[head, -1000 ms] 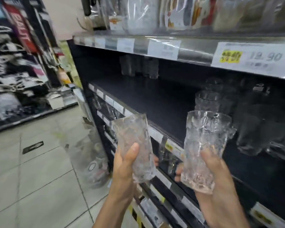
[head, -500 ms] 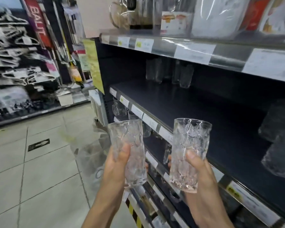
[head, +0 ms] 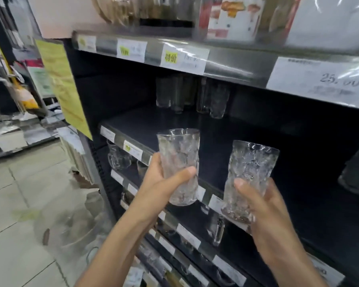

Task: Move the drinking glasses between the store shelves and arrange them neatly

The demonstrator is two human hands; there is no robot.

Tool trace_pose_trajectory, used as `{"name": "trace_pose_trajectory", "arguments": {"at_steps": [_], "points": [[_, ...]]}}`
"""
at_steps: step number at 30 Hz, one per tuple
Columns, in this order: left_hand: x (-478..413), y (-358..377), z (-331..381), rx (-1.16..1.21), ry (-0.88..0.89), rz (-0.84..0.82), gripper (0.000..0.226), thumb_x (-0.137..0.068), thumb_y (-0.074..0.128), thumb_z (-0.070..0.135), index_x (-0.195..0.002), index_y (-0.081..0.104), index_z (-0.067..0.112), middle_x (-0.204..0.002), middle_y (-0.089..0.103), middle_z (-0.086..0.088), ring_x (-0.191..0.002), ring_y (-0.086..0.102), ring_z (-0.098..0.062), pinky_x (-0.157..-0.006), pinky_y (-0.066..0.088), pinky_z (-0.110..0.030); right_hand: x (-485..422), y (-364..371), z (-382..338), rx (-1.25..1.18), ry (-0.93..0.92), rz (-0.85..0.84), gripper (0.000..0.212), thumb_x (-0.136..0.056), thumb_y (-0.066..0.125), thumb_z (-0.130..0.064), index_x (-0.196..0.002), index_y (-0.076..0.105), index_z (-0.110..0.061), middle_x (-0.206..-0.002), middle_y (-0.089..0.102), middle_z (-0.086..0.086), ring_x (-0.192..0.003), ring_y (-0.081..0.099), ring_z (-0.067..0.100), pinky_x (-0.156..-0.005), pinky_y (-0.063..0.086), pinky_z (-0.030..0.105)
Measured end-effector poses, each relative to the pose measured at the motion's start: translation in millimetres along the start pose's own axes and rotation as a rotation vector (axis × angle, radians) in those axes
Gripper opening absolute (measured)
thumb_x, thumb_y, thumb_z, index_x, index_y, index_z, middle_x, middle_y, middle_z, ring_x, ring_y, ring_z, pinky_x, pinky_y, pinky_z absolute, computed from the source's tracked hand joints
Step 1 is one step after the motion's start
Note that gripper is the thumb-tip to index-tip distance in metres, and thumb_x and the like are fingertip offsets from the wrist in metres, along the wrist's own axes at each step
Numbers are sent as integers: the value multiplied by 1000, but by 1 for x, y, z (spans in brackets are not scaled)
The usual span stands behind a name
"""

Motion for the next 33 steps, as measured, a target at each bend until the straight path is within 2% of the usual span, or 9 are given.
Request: {"name": "trace_pose_trajectory", "arguments": {"at_steps": [2,4,6,14,19,23,26,29,33], "points": [[-33,-6,0,-53,3,-24,61,-68,84,34,-120,51,29,-113,73,9,-106,69,-11,-101,50,-44,-22,7,2,26,-18,23,103,-64,82,-53,-151,28,-41,-138,48,-23,-127,48,9,-114,31,48],[-65,-11,-1,-120,12,-49,60,-69,87,33,-117,52,28,-113,72,8,-105,69,-9,-101,50,-42,-45,15,4,59,-38,41,69,-71,78,-40,-135,51,-38,-122,65,-21,-115,62,6,-100,45,39],[-97,-16,-2,-182,9,-75,56,-72,87,33,-116,53,27,-113,71,8,-105,68,-8,-101,51,-40,-69,20,6,105,-48,105,55,-68,80,-36,-119,61,-35,-110,73,-13,-103,70,7,-87,48,32],[-191,-21,-10,-326,70,-232,58,-75,85,16,-122,51,15,-102,65,12,-85,63,12,-73,49,-6,-131,28,11,112,-122,319,71,-58,83,-26,-124,58,-28,-108,73,-10,-98,69,3,-81,48,22],[-230,-22,-21,-344,71,-361,60,-73,87,21,-121,51,18,-110,69,6,-99,67,1,-83,54,-19,-146,37,22,185,-172,418,54,-72,82,-2,-110,56,-30,-108,70,-8,-97,68,4,-79,50,21],[-248,-24,-26,-349,121,-470,46,-78,83,12,-111,53,23,-104,68,10,-91,65,9,-79,51,-11,-158,51,31,302,-208,527,47,-71,83,1,-93,50,-25,-95,65,-6,-80,65,-5,-65,50,10],[-264,-26,-27,-321,150,-572,33,-80,80,5,-101,62,22,-97,71,9,-86,67,9,-77,51,-10,-167,61,33,338,-210,574,53,-72,85,-2,-104,50,-26,-100,66,-7,-81,66,-9,-68,50,10],[-281,-27,-30,-320,144,-673,56,-78,83,16,-127,55,16,-117,68,4,-106,65,-2,-95,53,-23,-177,67,33,385,-187,576,62,-74,85,-8,-121,49,-28,-106,66,-13,-90,65,-10,-74,49,10],[-301,-27,-33,-363,166,-774,63,-79,83,21,-128,43,26,-116,60,18,-98,57,15,-82,48,-5,-189,65,33,436,-142,584,67,-75,86,-16,-129,48,-30,-112,66,-15,-104,64,-1,-93,50,23]]}}
Point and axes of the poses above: each hand's wrist, its own x-axis away from the middle knuckle, its own y-axis out of the palm, z = x × y, the point moved 1 cm from there along -x, towards the middle knuckle
